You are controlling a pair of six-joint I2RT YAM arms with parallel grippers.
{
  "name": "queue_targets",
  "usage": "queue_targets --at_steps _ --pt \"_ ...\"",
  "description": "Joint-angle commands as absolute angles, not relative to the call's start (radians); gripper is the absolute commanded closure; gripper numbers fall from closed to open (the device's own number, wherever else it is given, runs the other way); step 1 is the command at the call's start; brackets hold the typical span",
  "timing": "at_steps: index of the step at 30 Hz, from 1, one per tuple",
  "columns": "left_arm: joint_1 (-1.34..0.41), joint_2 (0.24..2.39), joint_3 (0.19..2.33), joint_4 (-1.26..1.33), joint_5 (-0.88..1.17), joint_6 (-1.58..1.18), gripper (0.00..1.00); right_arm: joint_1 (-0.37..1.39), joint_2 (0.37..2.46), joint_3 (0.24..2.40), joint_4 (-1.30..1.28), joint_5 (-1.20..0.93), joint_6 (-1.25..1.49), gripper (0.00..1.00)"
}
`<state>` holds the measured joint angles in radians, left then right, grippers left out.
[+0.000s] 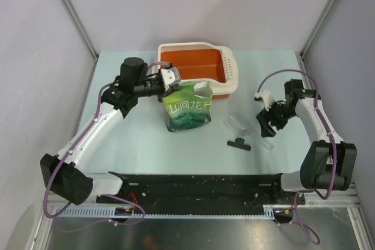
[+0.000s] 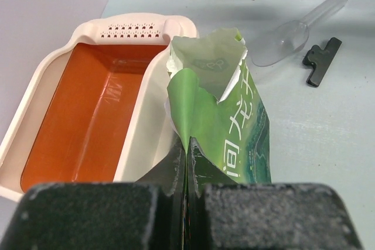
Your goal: Fill the litter box with clean litter
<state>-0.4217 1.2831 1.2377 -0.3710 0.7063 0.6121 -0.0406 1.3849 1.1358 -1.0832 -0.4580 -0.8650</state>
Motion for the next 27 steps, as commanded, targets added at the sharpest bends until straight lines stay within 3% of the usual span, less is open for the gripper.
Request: queue_targets --at_steps 1,3,7,12,19,22,23,26,27 --pt "-0.436 1.227 1.27 -0.195 0.733 0.575 1.0 -0.095 1.361 1.034 -1.037 -0.445 -1.127 0.16" --pt "-0.437 1.23 1.27 -0.196 0.729 0.566 1.0 -0.098 1.342 0.942 -0.973 -0.419 -1.153 0.11" --pt "-0.437 1.229 1.272 -0.195 0.71 0.558 1.0 -0.074 1.356 0.862 -0.902 -0.405 -1.199 0.1" --pt "-0.437 1.215 1.259 -0.196 0.684 0.551 1.0 -0.035 1.439 0.818 -0.778 -0.373 -1.184 0.3" --pt "-0.437 1.203 1.243 -0.193 0.683 0.528 1.0 -0.003 1.463 0.737 -0.632 -0.325 -1.183 0.41" --pt "-0.437 1.204 1.25 -0.195 0.683 0.519 0.97 0.025 1.442 0.716 -0.609 -0.295 -1.201 0.66" --pt "-0.437 1.204 1.255 -0.195 0.684 0.514 0.94 0.028 1.416 0.719 -0.607 -0.284 -1.204 0.78" --pt "-0.439 1.189 1.292 -0.195 0.68 0.491 0.58 0.034 1.259 0.759 -0.665 -0.29 -1.277 0.92" --pt "-0.44 1.181 1.302 -0.196 0.678 0.483 0.4 0.041 1.215 0.776 -0.682 -0.298 -1.301 0.93"
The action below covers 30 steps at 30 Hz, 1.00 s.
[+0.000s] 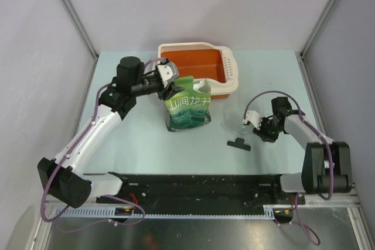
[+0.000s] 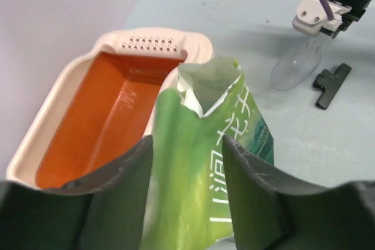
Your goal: Fill the litter box with clean litter
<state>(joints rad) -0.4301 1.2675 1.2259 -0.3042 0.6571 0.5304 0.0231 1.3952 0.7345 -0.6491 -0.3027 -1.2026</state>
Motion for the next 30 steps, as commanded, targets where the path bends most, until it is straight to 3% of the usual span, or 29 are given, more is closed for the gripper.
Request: queue_targets --at_steps 1,3,8,13,18,24,30 --pt "-0.443 1.174 1.327 -0.196 0.678 0.466 0.35 0.057 1.168 0.791 -0.699 -0.299 -1.342 0.95" --pt "-0.449 1.161 1.35 -0.196 0.687 0.451 0.26 0.128 1.068 0.845 -0.735 -0.281 -1.374 0.98" --pt "-0.514 1.189 1.4 -0.227 0.736 0.399 0.21 0.323 0.993 0.959 -0.709 -0.167 -1.41 1.0" --pt "-0.645 1.249 1.414 -0.244 0.715 0.498 0.3 0.535 1.086 1.106 -0.689 -0.034 -1.373 1.0" --pt "-0.692 1.302 1.454 -0.307 0.667 0.583 0.4 0.612 1.143 1.196 -0.686 -0.005 -1.325 1.0" --pt "-0.707 1.339 1.448 -0.405 0.621 0.647 0.41 0.669 1.177 1.273 -0.686 0.075 -1.319 1.0" --pt "-0.752 1.413 1.45 -0.439 0.439 0.687 0.45 0.71 1.181 1.31 -0.687 0.103 -1.335 1.0"
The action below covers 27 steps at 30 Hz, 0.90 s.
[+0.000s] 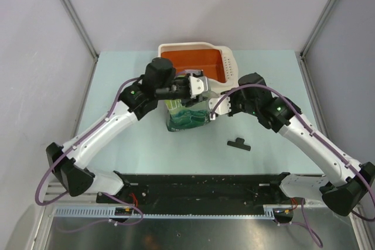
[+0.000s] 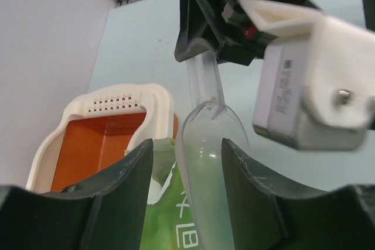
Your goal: Fill the litter box with clean litter
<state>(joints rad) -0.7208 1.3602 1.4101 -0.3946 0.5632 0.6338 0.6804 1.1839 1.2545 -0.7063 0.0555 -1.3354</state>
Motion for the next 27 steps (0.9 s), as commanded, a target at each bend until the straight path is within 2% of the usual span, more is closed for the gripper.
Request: queue_targets --at_steps 1,4,5,8,9,10,12,13,14,15,16,18,21,25,27 --pt "-0.759 1.425 1.475 -0.449 0.407 0.689 0.47 0.716 1.181 1.316 -0.687 0.11 -1.335 1.0" --pt "-0.765 1.46 1.506 -0.468 0.376 0.683 0.58 0.73 1.186 1.336 -0.689 0.11 -1.324 1.0" --pt "-0.767 1.465 1.509 -0.471 0.362 0.683 0.67 0.73 1.184 1.342 -0.684 0.109 -1.316 1.0" --pt "-0.769 1.476 1.505 -0.476 0.35 0.695 0.85 0.719 1.187 1.364 -0.69 0.084 -1.279 1.0" --pt "-0.769 1.477 1.5 -0.476 0.342 0.698 1.0 0.715 1.186 1.364 -0.689 0.078 -1.247 1.0" --pt "-0.767 1.476 1.488 -0.474 0.341 0.699 1.0 0.709 1.184 1.367 -0.681 0.054 -1.224 1.0" --pt "-0.762 1.468 1.474 -0.472 0.363 0.689 1.0 0.66 1.189 1.406 -0.678 -0.036 -1.14 0.87" --pt "-0.75 1.463 1.471 -0.472 0.377 0.657 1.0 0.629 1.199 1.437 -0.69 -0.073 -1.029 0.75" --pt "-0.744 1.465 1.474 -0.472 0.385 0.638 1.0 0.556 1.238 1.477 -0.734 -0.118 -0.964 0.47" --pt "-0.739 1.463 1.477 -0.471 0.405 0.623 1.0 0.496 1.271 1.6 -0.773 -0.24 -0.903 0.37" --pt "-0.727 1.459 1.48 -0.468 0.413 0.595 1.0 0.444 1.307 1.667 -0.813 -0.306 -0.759 0.32" --pt "-0.719 1.447 1.48 -0.445 0.426 0.574 1.0 0.28 1.425 1.878 -0.911 -0.517 -0.613 0.25" --pt "-0.706 1.422 1.468 -0.388 0.443 0.508 1.0 0.113 1.531 2.024 -0.928 -0.751 -0.315 0.21" --pt "-0.684 1.39 1.437 -0.276 0.456 0.42 1.0 -0.044 1.548 1.932 -0.748 -1.017 0.067 0.19" --pt "-0.678 1.372 1.411 -0.206 0.446 0.39 1.0 -0.107 1.523 1.85 -0.554 -1.102 0.315 0.16"
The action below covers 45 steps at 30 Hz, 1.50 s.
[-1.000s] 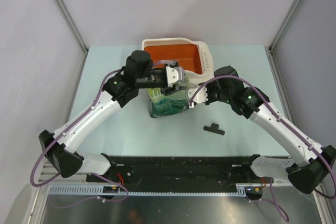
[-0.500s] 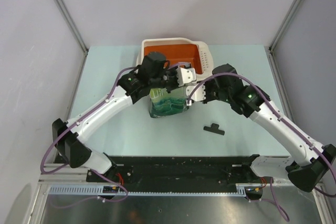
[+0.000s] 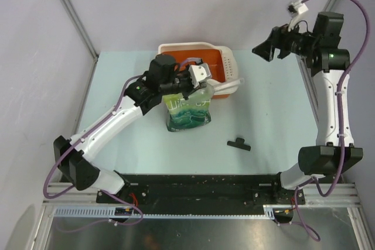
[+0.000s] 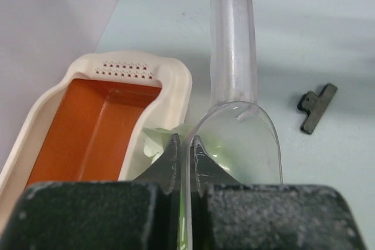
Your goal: Fill the litter box with clean litter
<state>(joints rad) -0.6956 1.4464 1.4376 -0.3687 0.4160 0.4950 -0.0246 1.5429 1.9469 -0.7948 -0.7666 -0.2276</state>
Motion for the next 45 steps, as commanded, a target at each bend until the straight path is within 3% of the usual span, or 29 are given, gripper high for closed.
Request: queue_targets --at_steps 1,7,25,45 --pt "-0.68 1.364 1.399 -0.181 0.425 0.387 1.0 -0.121 1.513 1.753 -0.414 -1.123 0.39 0.14" --pt "-0.678 1.379 1.376 -0.049 0.37 0.342 1.0 -0.088 1.427 1.614 -0.328 -1.111 0.474 0.12" --pt "-0.683 1.505 1.428 0.143 0.364 0.236 1.0 0.046 1.45 1.605 -0.282 -1.112 0.557 0.18" --pt "-0.693 1.577 1.479 0.161 0.382 0.224 1.0 0.084 1.482 1.597 -0.239 -1.095 0.56 0.37"
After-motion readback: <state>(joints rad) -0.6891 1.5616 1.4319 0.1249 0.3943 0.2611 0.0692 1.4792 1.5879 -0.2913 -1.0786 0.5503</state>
